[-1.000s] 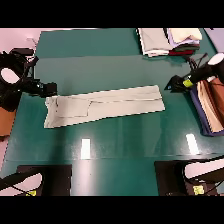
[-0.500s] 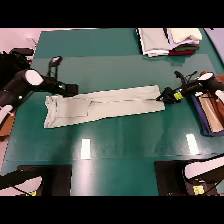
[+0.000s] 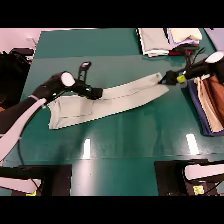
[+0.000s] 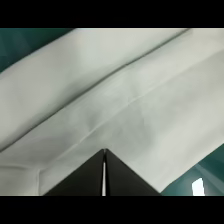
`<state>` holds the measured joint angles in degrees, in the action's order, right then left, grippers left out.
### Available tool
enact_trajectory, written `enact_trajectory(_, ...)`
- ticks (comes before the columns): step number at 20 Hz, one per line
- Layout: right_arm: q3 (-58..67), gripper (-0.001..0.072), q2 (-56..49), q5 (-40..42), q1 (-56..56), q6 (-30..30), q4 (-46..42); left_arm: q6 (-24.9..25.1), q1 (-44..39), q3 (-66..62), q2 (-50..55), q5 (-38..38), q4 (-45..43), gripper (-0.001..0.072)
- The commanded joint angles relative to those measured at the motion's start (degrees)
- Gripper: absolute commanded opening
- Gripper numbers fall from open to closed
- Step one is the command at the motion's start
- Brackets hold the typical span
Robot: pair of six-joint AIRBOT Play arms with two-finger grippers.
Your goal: Fold the shirts.
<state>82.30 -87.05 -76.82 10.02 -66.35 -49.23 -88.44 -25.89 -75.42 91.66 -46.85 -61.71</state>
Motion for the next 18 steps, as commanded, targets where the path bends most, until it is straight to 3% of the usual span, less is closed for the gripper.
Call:
enact_trajectory(1,7.9,0.0014,5.0,-1.9,-3.1,-4.4,0.2,0.0,-4.1,-7.5,8.2,-0.3,1.4,0.0025)
enact_trajectory(6,18.2,0.0014,5.6,-4.0,-11.6,-7.8,0.1,0.0,-6.4,-12.3,14.4,-0.5,4.4,0.0025)
enact_trajectory(12,22.8,0.0014,5.6,-3.1,-18.9,-9.7,0.2,0.0,-6.6,-12.6,14.7,-1.1,4.6,0.0025)
enact_trajectory(18,23.1,0.0014,4.7,-0.4,-25.6,-10.8,1.2,-2.8,-2.0,-14.6,3.8,-3.6,-7.0,0.0025)
